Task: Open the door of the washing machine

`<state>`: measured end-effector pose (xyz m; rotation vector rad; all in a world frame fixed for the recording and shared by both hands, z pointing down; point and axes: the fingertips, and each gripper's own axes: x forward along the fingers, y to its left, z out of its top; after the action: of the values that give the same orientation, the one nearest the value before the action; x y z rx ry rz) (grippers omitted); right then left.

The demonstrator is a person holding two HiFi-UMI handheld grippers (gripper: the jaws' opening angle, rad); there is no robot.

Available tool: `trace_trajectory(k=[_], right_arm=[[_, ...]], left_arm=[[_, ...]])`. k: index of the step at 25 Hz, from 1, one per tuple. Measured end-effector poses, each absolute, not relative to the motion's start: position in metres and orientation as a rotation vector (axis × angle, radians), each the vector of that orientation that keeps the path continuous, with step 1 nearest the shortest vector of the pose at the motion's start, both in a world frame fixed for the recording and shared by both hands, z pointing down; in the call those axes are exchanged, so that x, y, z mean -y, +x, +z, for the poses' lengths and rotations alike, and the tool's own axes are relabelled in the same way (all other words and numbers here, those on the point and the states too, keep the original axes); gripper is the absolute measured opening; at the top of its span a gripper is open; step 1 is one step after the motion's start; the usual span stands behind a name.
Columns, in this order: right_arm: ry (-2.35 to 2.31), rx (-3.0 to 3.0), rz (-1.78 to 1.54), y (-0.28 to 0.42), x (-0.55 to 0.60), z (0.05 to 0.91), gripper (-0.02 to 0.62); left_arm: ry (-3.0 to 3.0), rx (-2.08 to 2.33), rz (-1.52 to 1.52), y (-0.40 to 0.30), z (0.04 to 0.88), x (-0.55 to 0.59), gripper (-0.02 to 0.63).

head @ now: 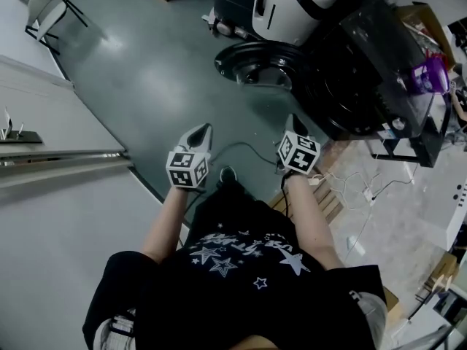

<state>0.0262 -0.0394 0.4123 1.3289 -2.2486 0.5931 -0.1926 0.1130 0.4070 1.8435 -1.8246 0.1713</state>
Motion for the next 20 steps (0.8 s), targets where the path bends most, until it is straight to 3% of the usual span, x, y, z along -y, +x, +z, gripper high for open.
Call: trace_trajectory(k=[20], right_arm=[[1.411, 2.285, 0.685, 0.169, -0.033, 0.409, 0.005]], left_arm=[[1.971, 1.779, 0.240, -0.069, 0.380, -0.148, 0.012]])
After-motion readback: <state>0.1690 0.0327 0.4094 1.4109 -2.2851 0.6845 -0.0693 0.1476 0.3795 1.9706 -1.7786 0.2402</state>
